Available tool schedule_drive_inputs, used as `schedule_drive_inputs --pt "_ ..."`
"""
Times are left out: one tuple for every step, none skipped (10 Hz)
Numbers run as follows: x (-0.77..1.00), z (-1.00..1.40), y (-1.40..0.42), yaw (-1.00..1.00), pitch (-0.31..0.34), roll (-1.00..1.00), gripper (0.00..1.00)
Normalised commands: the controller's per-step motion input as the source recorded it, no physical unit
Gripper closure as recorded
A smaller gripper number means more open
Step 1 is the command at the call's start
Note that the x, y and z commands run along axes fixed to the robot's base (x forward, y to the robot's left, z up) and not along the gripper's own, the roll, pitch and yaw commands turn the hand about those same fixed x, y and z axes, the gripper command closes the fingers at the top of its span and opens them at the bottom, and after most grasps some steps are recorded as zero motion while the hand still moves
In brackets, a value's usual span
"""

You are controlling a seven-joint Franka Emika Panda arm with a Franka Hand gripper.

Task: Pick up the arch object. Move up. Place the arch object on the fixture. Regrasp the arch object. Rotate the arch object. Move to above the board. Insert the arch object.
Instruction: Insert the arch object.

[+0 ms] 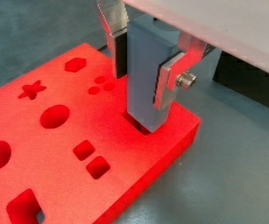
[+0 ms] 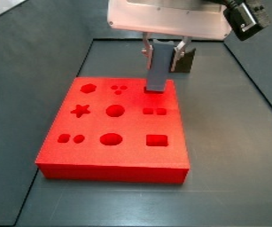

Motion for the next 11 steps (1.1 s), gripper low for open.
schedule_drive_inputs --pt "0.00 -0.22 -0.21 0.06 0.016 0.17 1.00" --pt "0.00 -0.29 -0.15 0.01 0.000 0.09 1.00" --pt "0.17 -0.42 -0.07 0.00 0.014 0.03 1.00" --pt "0.35 -0.53 0.00 -0.01 0.040 0.00 1.00" --pt "0.27 -0.53 0.00 -0.01 0.020 0.00 1.00" --pt "0.10 -0.59 0.00 0.00 0.000 0.04 1.00" --pt "0.00 -0.75 0.00 -0.01 -0.033 0.08 1.00" --pt "0.03 -0.55 0.00 -0.06 -0.049 -0.04 1.00" --pt "0.00 -0.37 0.00 0.00 -0.183 -0.17 1.00" --pt "0.00 -0.28 0.03 0.00 -0.231 -0.13 1.00" --pt "-0.05 0.00 -0.24 0.15 -0.084 0.15 1.00"
